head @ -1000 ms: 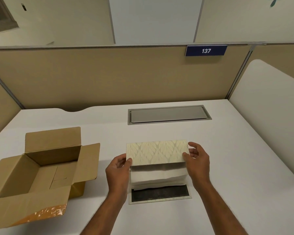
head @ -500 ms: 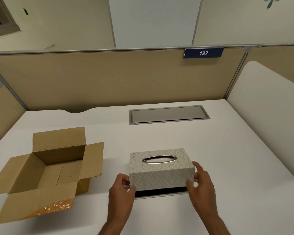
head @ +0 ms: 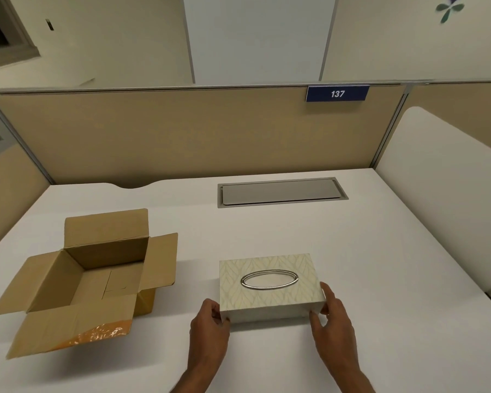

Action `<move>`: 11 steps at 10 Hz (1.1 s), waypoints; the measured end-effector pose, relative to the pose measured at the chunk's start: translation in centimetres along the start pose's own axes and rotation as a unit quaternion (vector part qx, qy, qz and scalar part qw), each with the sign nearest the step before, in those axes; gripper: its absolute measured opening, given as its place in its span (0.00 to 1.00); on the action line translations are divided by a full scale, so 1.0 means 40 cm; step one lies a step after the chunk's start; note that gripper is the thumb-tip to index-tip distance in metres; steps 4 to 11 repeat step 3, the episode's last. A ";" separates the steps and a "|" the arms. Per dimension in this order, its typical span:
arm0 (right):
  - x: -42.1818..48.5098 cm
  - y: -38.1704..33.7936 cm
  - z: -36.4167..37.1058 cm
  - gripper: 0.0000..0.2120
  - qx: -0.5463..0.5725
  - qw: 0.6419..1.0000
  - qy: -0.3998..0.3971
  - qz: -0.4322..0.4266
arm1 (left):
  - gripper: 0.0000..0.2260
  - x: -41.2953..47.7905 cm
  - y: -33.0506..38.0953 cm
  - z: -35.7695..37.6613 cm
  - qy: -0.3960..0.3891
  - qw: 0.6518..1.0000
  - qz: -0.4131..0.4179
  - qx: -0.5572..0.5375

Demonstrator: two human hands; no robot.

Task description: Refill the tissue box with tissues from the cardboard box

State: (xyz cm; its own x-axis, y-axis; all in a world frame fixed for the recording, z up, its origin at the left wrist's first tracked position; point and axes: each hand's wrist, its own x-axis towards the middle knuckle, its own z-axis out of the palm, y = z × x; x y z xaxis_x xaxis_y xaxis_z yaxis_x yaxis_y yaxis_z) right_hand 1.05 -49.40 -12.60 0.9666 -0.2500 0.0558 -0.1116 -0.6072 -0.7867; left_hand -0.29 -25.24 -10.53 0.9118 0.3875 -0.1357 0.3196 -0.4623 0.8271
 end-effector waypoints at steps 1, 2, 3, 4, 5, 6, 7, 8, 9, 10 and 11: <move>-0.010 -0.008 -0.015 0.34 -0.010 1.000 -0.008 0.011 | 0.12 -0.009 -0.005 -0.011 -0.007 1.000 -0.006 0.005; -0.027 -0.020 -0.030 0.34 -0.016 0.999 0.027 0.014 | 0.15 -0.034 0.009 -0.032 0.007 1.000 0.003 -0.001; -0.068 -0.057 -0.057 0.32 0.002 0.998 0.064 -0.005 | 0.15 -0.085 0.043 -0.070 0.048 0.999 0.015 -0.018; -0.068 -0.057 -0.057 0.32 0.002 0.998 0.064 -0.005 | 0.15 -0.085 0.043 -0.070 0.048 0.999 0.015 -0.018; -0.068 -0.057 -0.057 0.32 0.002 0.998 0.064 -0.005 | 0.15 -0.085 0.043 -0.070 0.048 0.999 0.015 -0.018; -0.068 -0.057 -0.057 0.32 0.002 0.998 0.064 -0.005 | 0.15 -0.085 0.043 -0.070 0.048 0.999 0.015 -0.018; -0.068 -0.057 -0.057 0.32 0.002 0.998 0.064 -0.005 | 0.15 -0.085 0.043 -0.070 0.048 0.999 0.015 -0.018; -0.068 -0.057 -0.057 0.32 0.002 0.998 0.064 -0.005 | 0.15 -0.085 0.043 -0.070 0.048 0.999 0.015 -0.018; -0.068 -0.057 -0.057 0.32 0.002 0.998 0.064 -0.005 | 0.15 -0.085 0.043 -0.070 0.048 0.999 0.015 -0.018; -0.068 -0.057 -0.057 0.32 0.002 0.998 0.064 -0.005 | 0.15 -0.085 0.043 -0.070 0.048 0.999 0.015 -0.018; -0.068 -0.057 -0.057 0.32 0.002 0.998 0.064 -0.005 | 0.15 -0.085 0.043 -0.070 0.048 0.999 0.015 -0.018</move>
